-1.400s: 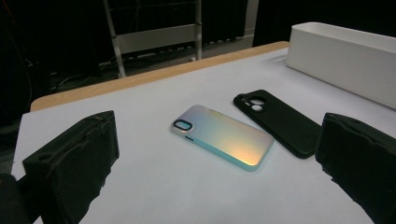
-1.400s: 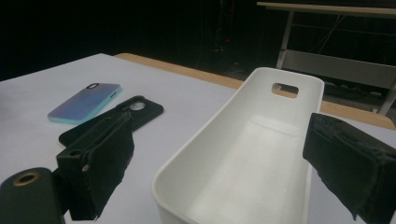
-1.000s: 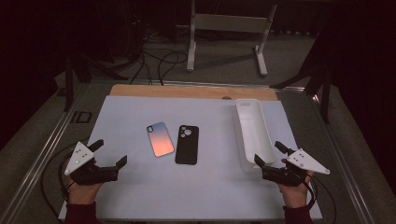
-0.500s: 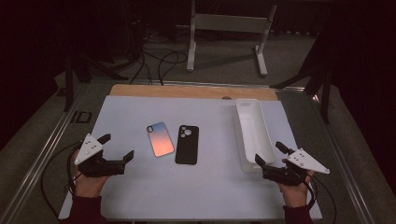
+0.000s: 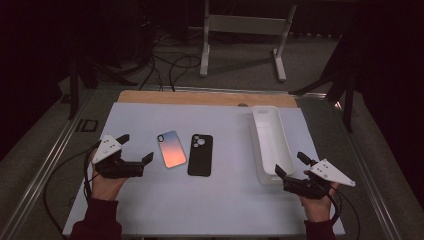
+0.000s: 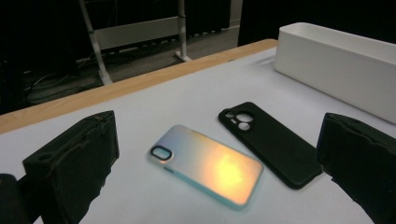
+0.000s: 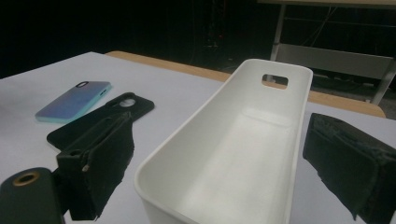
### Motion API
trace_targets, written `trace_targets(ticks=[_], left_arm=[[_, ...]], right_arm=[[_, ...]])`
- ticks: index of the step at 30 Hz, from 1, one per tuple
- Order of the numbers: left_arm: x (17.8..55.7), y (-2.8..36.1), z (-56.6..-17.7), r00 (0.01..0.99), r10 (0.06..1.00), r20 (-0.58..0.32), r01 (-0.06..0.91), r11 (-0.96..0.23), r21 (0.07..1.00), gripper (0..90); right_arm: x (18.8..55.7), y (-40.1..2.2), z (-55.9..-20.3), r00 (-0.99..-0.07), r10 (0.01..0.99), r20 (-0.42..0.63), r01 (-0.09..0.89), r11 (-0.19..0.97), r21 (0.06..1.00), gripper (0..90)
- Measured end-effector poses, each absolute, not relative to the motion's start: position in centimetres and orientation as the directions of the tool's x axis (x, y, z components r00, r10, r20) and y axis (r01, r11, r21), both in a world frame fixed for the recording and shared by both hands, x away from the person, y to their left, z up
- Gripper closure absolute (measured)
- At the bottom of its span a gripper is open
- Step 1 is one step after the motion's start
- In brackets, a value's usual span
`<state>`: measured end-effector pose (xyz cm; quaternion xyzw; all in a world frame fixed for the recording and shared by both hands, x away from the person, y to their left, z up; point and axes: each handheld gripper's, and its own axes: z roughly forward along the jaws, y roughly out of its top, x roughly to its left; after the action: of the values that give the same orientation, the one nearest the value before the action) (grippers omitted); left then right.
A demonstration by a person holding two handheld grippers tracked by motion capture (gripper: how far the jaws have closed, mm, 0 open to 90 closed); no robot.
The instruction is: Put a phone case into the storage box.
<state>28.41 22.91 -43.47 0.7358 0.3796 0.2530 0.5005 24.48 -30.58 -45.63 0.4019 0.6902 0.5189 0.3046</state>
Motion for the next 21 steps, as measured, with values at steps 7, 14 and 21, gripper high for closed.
trace_targets(ticks=[7,14,21], left_arm=[[29.7,21.8,-43.4,0.6,0.8,-0.002,0.307,-0.228,0.924,0.0],[30.6,20.9,-43.3,0.611,0.792,-0.003,0.307,-0.234,0.923,0.0],[31.7,19.5,-43.5,0.627,0.779,0.002,0.306,-0.248,0.919,0.0]], right_arm=[[24.5,-30.6,-45.6,-0.49,0.872,-0.003,0.237,0.137,0.962,8.3],[24.4,-30.6,-45.6,-0.488,0.873,-0.003,0.237,0.135,0.962,8.3],[24.4,-30.5,-45.6,-0.49,0.872,-0.004,0.236,0.137,0.962,8.3]])
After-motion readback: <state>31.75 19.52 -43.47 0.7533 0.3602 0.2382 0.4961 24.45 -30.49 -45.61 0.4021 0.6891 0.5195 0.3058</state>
